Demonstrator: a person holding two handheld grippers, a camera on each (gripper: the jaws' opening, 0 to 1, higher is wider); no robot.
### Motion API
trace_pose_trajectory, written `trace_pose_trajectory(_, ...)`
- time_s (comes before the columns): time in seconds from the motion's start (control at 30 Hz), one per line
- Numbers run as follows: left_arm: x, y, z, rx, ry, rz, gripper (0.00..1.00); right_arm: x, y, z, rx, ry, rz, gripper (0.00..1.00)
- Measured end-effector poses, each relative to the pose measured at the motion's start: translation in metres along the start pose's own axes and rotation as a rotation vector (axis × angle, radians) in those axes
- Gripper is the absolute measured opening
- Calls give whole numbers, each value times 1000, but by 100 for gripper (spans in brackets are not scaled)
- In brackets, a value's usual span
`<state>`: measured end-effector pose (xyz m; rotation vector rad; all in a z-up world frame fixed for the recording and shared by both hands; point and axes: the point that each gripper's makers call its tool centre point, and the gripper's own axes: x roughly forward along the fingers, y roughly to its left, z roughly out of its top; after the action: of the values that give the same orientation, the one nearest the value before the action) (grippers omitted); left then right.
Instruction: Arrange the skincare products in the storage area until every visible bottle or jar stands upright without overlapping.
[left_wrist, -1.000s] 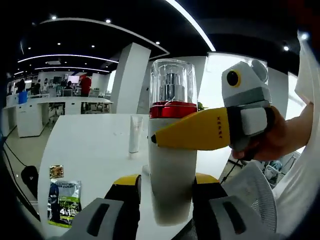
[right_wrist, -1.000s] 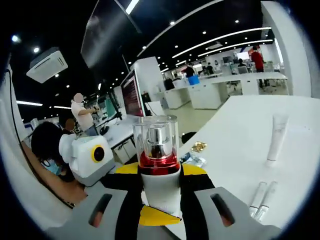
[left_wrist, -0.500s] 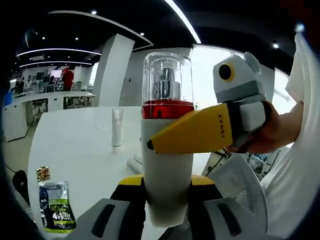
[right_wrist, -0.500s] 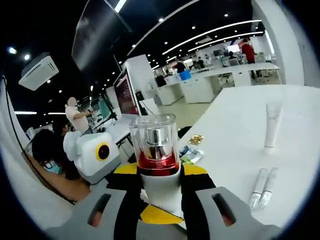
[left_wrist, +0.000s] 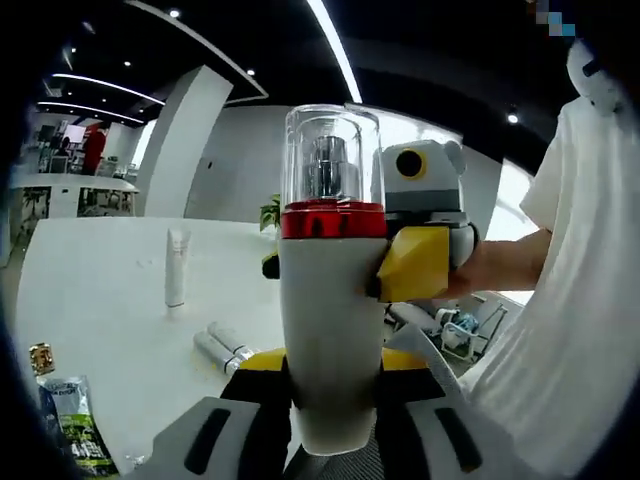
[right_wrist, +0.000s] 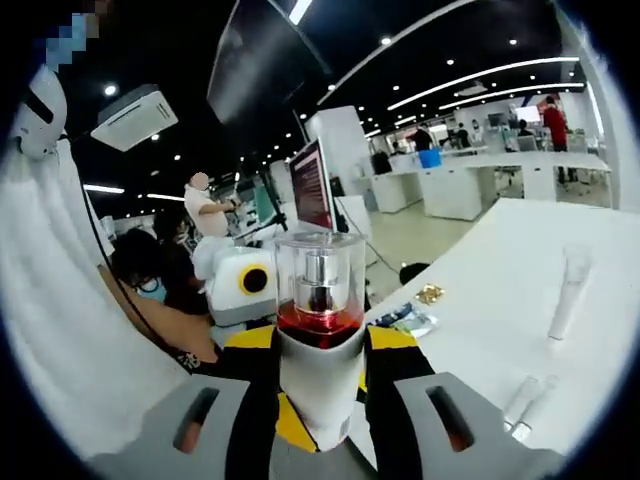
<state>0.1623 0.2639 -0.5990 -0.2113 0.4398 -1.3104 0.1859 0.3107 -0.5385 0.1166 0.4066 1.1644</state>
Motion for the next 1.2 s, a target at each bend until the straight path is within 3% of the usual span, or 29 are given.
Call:
trace_pose_trajectory(0.23, 2, -11, -1, -17, 14, -73, 31, -1, 6, -2, 39, 3, 30, 31)
trace_pose_trajectory(0.4, 1, -13, -9, -10, 47, -85, 31, -1, 9, -9, 69, 36, 36, 31)
trace_pose_trajectory(0.5, 1, -15, -10, -3, 45, -90, 31, -2, 12, -10, 37, 30, 23, 29)
trace_pose_trajectory(0.63, 1, -12, -12, 25, 34, -58, 32, -2, 12, -12, 18, 24, -8, 28)
trace_pose_trajectory(0.77, 0, -5, -11, -54, -13, -13, 33, -2, 6, -11, 29, 19, -34, 28)
trace_pose_trajectory(0.83, 0, -4, -15, -102, 3, -6, 37, -3, 1, -8, 38, 9, -53, 28)
trace_pose_trajectory(0.93, -2, 15, -29, -76, 67, 111, 47, -7, -11, -1, 37, -7, -88, 28)
trace_pose_trajectory(0.97, -5, 24, -40, -47, 127, 169, 49, -8, -15, 0, 38, -8, -100, 28)
trace_pose_trajectory(1.07, -10, 42, -57, 27, 209, 292, 49, -13, -28, 5, 45, -16, -127, 28)
trace_pose_trajectory(1.1, -11, 46, -60, 30, 207, 327, 49, -14, -32, 6, 51, -18, -140, 28)
trace_pose_trajectory(1.13, -16, 54, -64, 13, 213, 417, 49, -17, -36, 8, 52, -17, -151, 28)
trace_pose_trajectory(1.2, -18, 61, -62, 63, 169, 495, 52, -22, -43, 11, 62, -17, -179, 28)
